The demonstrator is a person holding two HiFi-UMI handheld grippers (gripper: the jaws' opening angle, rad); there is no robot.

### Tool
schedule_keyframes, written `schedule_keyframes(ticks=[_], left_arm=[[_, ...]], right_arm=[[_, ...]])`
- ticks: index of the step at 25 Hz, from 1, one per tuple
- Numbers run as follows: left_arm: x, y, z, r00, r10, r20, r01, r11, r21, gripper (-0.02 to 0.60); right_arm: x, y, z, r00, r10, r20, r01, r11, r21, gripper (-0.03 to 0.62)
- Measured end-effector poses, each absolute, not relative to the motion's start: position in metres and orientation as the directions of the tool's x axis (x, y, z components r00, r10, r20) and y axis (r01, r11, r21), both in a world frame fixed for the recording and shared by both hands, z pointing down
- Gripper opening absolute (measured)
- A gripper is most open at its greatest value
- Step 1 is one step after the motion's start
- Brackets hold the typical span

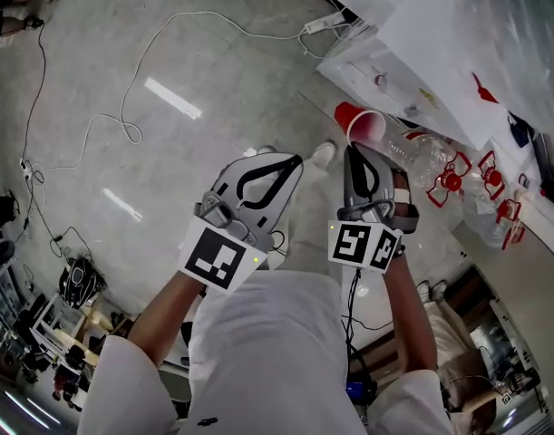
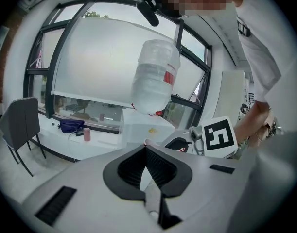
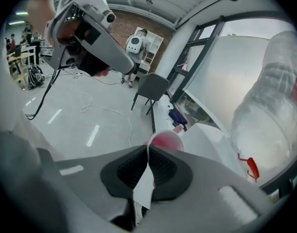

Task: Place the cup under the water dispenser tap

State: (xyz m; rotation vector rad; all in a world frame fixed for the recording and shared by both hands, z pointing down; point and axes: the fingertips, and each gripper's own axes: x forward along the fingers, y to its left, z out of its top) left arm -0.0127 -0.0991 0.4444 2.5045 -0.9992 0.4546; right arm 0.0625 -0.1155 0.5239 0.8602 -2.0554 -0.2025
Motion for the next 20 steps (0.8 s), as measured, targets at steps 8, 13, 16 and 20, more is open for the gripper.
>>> schedule_keyframes(ticks=[8, 13, 16, 20], left_arm=[[-0.004, -0.105, 0.468, 0.678, -0.596, 0.43, -0.724, -0.645, 0.246, 0.0], [0.0, -0.107, 0.485, 0.667, -0.602, 0.44, -0.734, -0.632, 0.248, 0.0], [0.001, -0.11, 0.495, 0.661, -0.603, 0.447, -0.742, -0.614, 0.269, 0.0], [-0.001, -0.115, 0.509, 0.657, -0.6, 0.457, -0.747, -0.602, 0.282, 0.0]], right_arm=[[0.072, -0.13, 0.567, -0.368, -0.616, 0.697, -0.453, 0.773, 0.444, 0.021], [0.077, -0.139, 0.597, -0.358, -0.611, 0.707, -0.42, 0.781, 0.462, 0.021], [0.081, -0.144, 0.613, -0.353, -0.608, 0.711, -0.397, 0.786, 0.474, 0.021], [0.082, -0.149, 0.634, -0.353, -0.597, 0.72, -0.372, 0.796, 0.477, 0.021]])
